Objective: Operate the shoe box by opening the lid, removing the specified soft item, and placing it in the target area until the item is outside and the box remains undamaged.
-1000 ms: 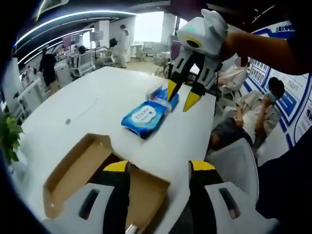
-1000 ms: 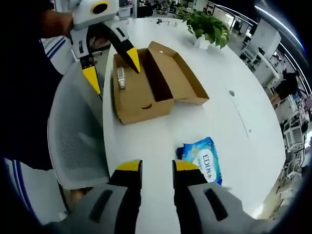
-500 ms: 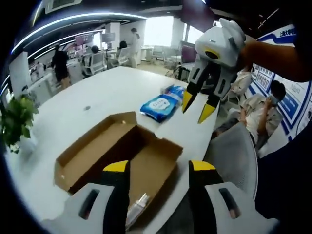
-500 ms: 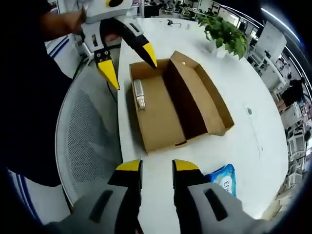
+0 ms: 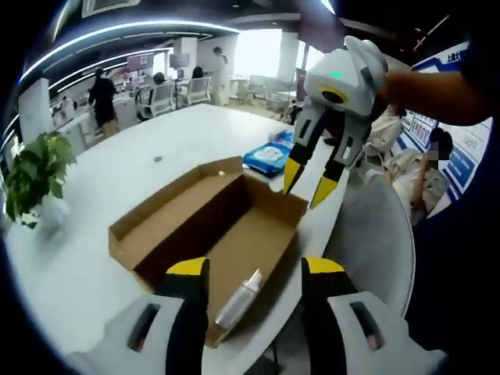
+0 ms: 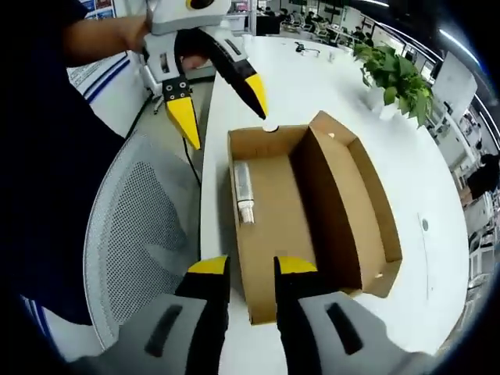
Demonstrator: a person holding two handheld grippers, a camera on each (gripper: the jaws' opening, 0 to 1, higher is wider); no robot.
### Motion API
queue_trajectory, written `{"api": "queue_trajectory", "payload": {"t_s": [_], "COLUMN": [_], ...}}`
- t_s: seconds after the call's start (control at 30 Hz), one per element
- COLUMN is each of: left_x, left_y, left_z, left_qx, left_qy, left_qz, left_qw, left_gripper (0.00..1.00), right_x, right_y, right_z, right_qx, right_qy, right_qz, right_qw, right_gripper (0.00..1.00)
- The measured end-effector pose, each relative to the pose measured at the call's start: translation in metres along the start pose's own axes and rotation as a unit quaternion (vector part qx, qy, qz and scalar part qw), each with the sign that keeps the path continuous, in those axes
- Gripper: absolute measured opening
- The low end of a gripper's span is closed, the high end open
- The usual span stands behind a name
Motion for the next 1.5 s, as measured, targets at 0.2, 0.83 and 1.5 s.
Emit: {"api": "queue_trajectory", "payload": {"t_s": [0.2, 0.83, 1.5], "left_x": [0.007, 0.027, 0.051], "left_y": [-0.007, -0.044, -0.071], "left_z": [0.002, 0.043, 0.046], "left_qx": [0.033, 0.086, 0.136], "left_qy": [-0.034, -0.139, -0.179], "left_qz": [0.018, 0.16, 0.24], "left_qw": [0.9987, 0.9734, 0.9445], "left_gripper": [0.42, 0.24, 0.27], "right_x": [-0.013, -0.013, -0.006], "right_y": [-0.017, -0.101, -0.14], "right_z": [-0.008, -0.028, -0.027], "right_qx": [-0.012, -0.105, -0.174], "right_qy": [0.004, 0.009, 0.015], "right_qz": [-0.007, 0.036, 0.075], "right_qw": [0.9999, 0.9938, 0.9819], "right_gripper": [0.18, 0.17, 0.16]}}
Point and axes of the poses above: the point that each gripper's makers call its tool centre point, and the gripper's own axes: y roughly backward along the fingers, z roughly to its left, x roughly out of its underside, the point moved 5 cm from there along y, roughly backward along the fingers, and after that the axes turned 4 degrees about -x, right-handed, at the moved point
